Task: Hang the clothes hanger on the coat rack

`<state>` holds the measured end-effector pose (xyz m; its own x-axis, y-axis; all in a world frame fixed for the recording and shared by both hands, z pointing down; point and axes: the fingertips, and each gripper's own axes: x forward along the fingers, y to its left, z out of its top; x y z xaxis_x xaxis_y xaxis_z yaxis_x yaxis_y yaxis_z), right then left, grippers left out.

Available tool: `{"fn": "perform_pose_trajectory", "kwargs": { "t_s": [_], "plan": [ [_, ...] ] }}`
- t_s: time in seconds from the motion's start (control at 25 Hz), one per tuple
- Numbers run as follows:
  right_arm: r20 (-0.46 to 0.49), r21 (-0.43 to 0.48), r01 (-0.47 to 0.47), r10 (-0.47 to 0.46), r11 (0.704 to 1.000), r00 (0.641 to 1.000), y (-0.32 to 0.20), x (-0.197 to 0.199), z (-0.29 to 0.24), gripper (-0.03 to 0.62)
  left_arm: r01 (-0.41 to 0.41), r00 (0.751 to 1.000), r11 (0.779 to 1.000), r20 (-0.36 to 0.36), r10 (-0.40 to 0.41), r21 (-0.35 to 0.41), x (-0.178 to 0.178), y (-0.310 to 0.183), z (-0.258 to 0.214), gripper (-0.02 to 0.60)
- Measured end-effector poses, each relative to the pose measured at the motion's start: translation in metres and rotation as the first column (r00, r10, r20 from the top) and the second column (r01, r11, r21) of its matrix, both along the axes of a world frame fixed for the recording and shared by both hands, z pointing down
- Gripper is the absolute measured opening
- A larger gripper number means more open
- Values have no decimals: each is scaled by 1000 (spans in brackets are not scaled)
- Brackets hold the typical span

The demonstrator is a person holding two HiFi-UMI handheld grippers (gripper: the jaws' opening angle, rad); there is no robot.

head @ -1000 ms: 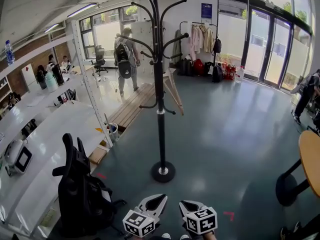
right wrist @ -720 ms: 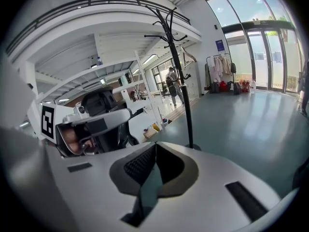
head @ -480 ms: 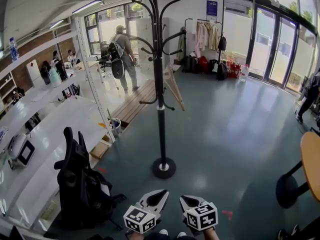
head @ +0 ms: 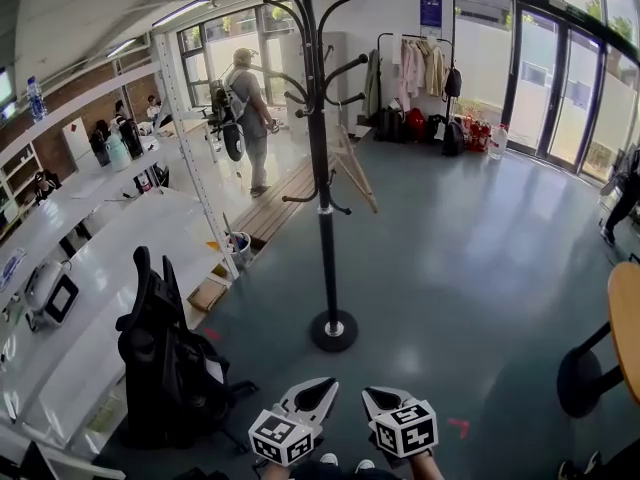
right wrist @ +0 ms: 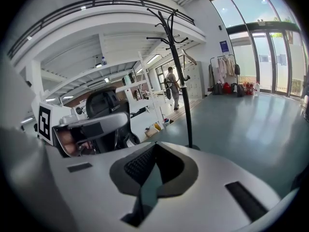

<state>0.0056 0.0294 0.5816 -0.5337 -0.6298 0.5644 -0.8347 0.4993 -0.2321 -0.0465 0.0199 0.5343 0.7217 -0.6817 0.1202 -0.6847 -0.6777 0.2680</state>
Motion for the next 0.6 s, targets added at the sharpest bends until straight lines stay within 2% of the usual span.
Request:
{"fn": "perform_pose_trajectory", "kwargs": {
  "t_s": [0.6],
  "plan": [
    [-5, -6, 13, -13, 1000, 1000, 7, 1, 5, 11, -11, 1000, 1000, 19, 11, -9, 5, 9, 3, 0]
  ]
}}
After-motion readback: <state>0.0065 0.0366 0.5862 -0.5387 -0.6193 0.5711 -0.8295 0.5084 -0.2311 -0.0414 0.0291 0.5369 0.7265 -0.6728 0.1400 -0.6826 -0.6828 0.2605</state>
